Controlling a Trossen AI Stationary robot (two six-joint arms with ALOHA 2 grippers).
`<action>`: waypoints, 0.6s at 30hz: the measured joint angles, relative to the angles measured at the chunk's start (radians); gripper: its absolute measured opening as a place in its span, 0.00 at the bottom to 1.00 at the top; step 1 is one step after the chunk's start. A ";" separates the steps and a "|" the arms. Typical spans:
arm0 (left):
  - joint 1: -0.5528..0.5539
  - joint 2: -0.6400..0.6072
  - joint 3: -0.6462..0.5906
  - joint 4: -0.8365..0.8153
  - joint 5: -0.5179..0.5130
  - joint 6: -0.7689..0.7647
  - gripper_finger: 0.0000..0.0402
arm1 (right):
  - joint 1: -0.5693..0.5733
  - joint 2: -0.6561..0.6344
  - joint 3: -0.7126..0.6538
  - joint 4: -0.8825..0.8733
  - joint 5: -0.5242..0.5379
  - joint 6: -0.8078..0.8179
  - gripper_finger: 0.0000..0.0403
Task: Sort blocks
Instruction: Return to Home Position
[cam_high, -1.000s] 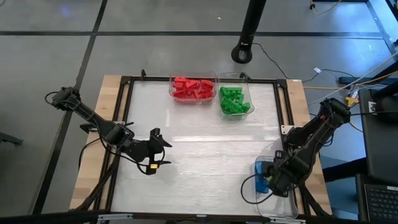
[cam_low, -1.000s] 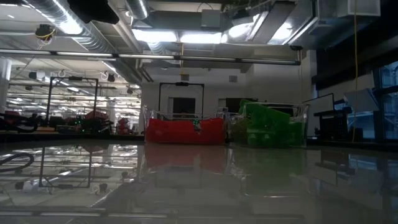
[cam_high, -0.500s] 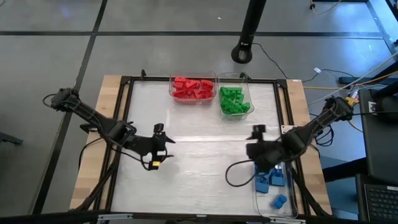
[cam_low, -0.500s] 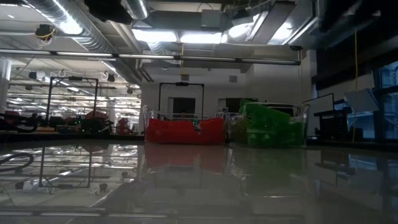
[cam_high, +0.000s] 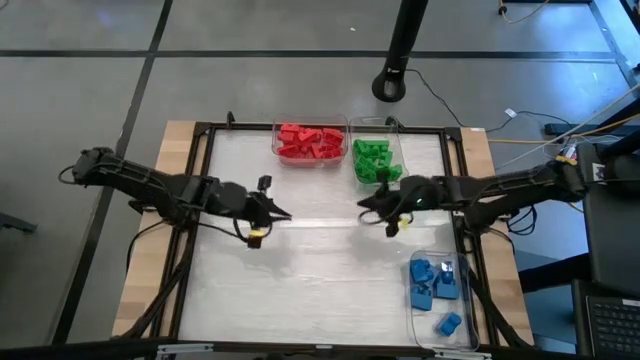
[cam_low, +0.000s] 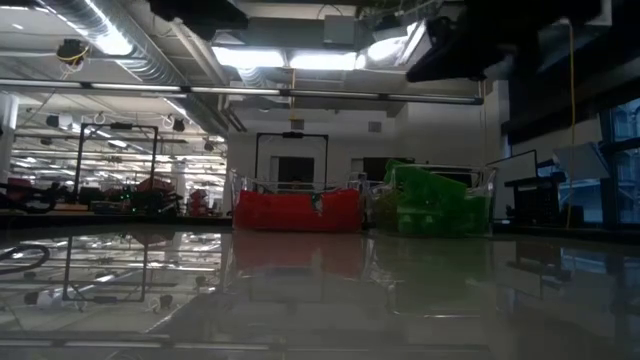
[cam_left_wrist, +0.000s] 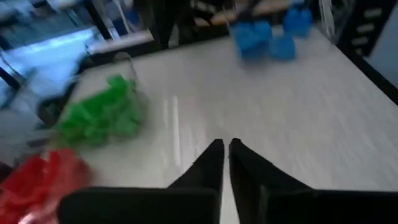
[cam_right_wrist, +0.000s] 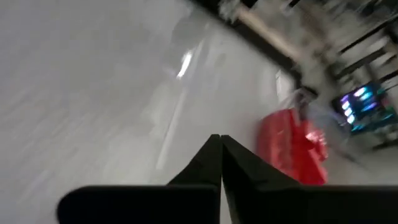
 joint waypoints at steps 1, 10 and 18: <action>0.013 -0.021 -0.027 0.038 0.004 0.011 0.02 | -0.024 -0.032 -0.043 0.058 -0.024 -0.013 0.04; 0.081 -0.270 -0.319 0.347 0.005 0.053 0.04 | -0.098 -0.304 -0.324 0.333 -0.056 -0.035 0.14; 0.081 -0.451 -0.492 0.382 0.001 0.046 0.02 | -0.097 -0.500 -0.497 0.392 -0.050 -0.026 0.14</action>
